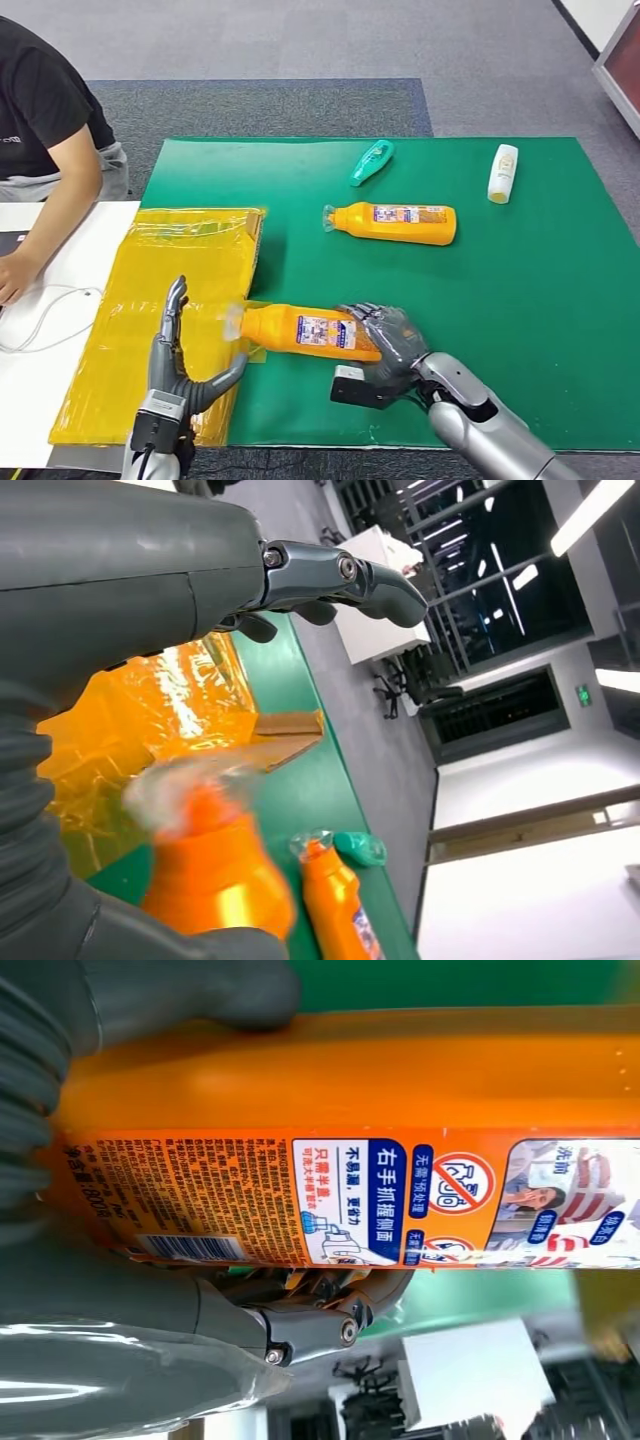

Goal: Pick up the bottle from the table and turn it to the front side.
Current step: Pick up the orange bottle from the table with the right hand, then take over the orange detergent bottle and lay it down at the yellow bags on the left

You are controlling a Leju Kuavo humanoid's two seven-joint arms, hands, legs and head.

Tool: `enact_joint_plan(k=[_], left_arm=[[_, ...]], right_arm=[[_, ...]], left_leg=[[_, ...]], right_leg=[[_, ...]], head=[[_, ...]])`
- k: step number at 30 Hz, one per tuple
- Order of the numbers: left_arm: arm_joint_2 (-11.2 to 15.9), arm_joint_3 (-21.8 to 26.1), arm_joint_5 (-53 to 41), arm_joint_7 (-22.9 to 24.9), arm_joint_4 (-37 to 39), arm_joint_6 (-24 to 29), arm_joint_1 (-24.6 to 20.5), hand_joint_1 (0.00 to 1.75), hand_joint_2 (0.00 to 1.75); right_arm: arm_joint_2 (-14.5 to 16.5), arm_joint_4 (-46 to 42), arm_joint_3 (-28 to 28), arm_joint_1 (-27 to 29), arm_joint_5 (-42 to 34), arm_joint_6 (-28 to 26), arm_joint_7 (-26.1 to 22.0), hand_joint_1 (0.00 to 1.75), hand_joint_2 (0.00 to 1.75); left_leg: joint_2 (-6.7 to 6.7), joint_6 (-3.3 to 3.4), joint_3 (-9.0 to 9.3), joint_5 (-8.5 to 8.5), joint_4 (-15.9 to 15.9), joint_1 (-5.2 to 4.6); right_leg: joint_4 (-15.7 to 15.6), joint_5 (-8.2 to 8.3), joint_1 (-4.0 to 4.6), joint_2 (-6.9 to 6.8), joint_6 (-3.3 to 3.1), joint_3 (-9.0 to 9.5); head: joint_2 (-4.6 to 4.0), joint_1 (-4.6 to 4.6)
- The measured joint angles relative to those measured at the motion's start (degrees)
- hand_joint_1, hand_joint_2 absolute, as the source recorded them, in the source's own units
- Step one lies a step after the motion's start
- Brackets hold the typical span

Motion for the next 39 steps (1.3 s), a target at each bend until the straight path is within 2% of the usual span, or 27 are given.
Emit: enact_joint_plan(k=[4, 8, 13, 18, 22, 26, 29, 34, 39], left_arm=[[-0.3, 0.0, 3.5, 0.0, -1.7, -0.4, 0.0, 0.0, 1.75], [-0.5, -0.4, 7.4, 0.0, -3.8, -1.2, 0.0, 0.0, 1.75], [-0.4, -2.2, 9.5, 0.0, -7.5, -1.0, 0.0, 0.0, 1.75], [0.6, -6.5, 10.2, 0.0, -11.3, -1.6, -0.3, 0.0, 1.75], [0.7, -8.4, 16.1, 0.0, -12.3, -10.6, -0.6, 0.0, 1.75], [-0.1, -7.9, 23.1, -0.1, -12.5, -21.4, -0.8, 0.0, 1.75], [-1.3, -6.7, 27.7, 0.5, -12.2, -24.7, -0.9, 0.0, 1.75], [-3.2, -4.3, 29.0, 0.5, -11.8, -23.8, -1.4, 0.0, 1.75], [-4.5, -2.5, 24.7, 0.0, -11.8, -21.2, -1.8, 0.0, 1.75]], right_arm=[[3.7, -3.3, -5.0, 3.9, -6.9, -1.8, -4.8, 1.75, 1.75], [6.8, -5.6, -8.8, 6.1, -11.9, -2.8, -6.5, 1.75, 1.75], [9.1, -6.6, -11.1, 7.3, -13.8, -3.3, -6.7, 1.75, 1.75], [10.6, -6.5, -11.7, 7.6, -13.0, -4.0, -6.5, 1.75, 1.75], [11.7, -5.8, -11.1, 7.3, -10.3, -4.2, -7.0, 1.75, 1.75], [12.2, -5.4, -10.1, 7.3, -9.6, -5.2, -8.3, 1.75, 1.75], [12.3, -6.1, -9.2, 7.8, -9.1, -6.0, -9.4, 1.75, 1.75], [12.3, -9.0, -8.2, 9.3, -8.6, -7.2, -10.7, 1.75, 1.75], [12.1, -11.2, -7.4, 9.6, -8.6, -8.0, -11.0, 1.75, 1.75]], left_leg=[[0.0, 0.0, -0.1, 0.0, 0.0, 0.0], [0.0, 0.0, -0.11, 0.0, 0.0, -0.01], [0.01, 0.0, -0.11, 0.0, 0.0, -0.01], [0.01, 0.0, -0.12, 0.0, 0.0, -0.01], [0.01, 0.0, -0.13, 0.0, 0.0, -0.01], [0.01, 0.0, -0.15, 0.0, 0.0, -0.01], [0.01, 0.0, -0.15, 0.0, 0.0, -0.02], [0.01, 0.0, -0.17, 0.0, 0.0, -0.02], [0.02, 0.0, -0.17, 0.0, 0.0, -0.01]], right_leg=[[0.0, 0.0, 0.0, 0.0, 0.0, -0.1], [0.0, 0.01, -0.01, 0.0, 0.0, -0.11], [0.0, 0.01, -0.01, 0.0, 0.0, -0.12], [0.0, 0.01, -0.01, 0.01, 0.0, -0.14], [0.0, 0.01, -0.01, 0.01, 0.0, -0.15], [0.0, 0.01, -0.01, 0.01, 0.0, -0.16], [0.0, 0.02, -0.02, 0.01, 0.0, -0.18], [0.0, 0.02, -0.02, 0.01, 0.0, -0.2], [0.0, 0.02, -0.01, 0.01, 0.0, -0.2]], head=[[0.0, 0.01], [0.0, 0.01], [0.0, 0.0], [0.0, -0.01], [0.0, 0.0], [0.0, 0.01], [0.0, 0.01], [0.0, 0.01], [0.0, 0.0]])
